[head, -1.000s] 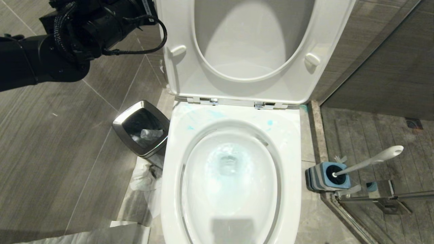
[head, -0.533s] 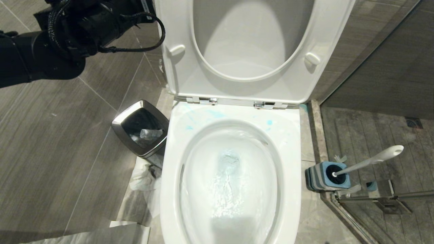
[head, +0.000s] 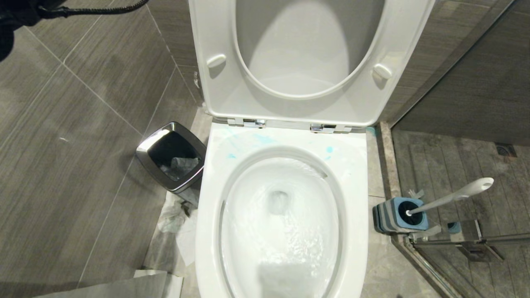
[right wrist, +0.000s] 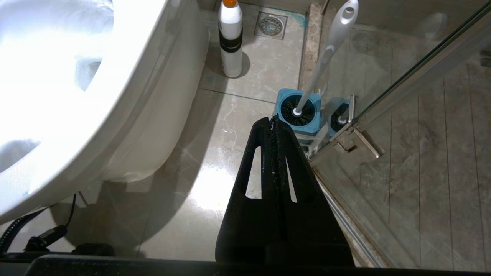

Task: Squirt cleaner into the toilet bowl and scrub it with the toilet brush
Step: Flush the toilet

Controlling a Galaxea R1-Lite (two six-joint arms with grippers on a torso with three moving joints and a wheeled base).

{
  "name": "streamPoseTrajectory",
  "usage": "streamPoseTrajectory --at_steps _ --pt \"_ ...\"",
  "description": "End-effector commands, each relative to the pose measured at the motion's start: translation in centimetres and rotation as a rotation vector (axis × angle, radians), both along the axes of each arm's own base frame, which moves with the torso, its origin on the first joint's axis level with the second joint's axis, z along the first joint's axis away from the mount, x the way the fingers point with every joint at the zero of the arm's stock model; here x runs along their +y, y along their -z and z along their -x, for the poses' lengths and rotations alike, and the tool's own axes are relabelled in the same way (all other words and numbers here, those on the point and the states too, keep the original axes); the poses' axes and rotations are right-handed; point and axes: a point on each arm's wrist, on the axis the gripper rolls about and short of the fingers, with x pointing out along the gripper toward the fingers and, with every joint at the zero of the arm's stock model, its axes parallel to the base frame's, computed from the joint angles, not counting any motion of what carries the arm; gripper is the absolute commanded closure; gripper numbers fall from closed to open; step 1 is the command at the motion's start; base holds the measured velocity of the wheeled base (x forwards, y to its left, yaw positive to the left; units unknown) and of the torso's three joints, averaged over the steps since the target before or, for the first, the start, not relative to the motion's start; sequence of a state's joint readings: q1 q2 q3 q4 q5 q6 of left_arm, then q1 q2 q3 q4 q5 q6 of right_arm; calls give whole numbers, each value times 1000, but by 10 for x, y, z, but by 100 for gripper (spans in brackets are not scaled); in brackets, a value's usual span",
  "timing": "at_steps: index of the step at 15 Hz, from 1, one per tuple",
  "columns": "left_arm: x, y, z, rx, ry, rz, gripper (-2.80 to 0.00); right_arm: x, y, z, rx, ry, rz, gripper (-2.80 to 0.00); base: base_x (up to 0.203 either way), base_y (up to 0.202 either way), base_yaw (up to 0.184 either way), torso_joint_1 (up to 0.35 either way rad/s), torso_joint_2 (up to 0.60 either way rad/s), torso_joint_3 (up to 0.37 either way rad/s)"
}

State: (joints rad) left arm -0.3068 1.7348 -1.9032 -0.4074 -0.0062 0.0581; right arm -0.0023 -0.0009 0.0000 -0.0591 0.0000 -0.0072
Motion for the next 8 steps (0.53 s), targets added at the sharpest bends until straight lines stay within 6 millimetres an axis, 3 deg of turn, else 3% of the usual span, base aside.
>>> streamPoseTrajectory --at_steps 1,5,8 --pt "13 -19 40 -64 -1 20 0 0 7 -2 26 1 0 0 0 0 0 0 0 0" --pt "35 -33 88 -40 -20 2 0 0 7 -2 26 -1 0 0 0 0 0 0 0 0" --pt "52 -33 128 16 36 -83 0 0 7 -2 26 -1 1 0 0 0 0 0 0 0"
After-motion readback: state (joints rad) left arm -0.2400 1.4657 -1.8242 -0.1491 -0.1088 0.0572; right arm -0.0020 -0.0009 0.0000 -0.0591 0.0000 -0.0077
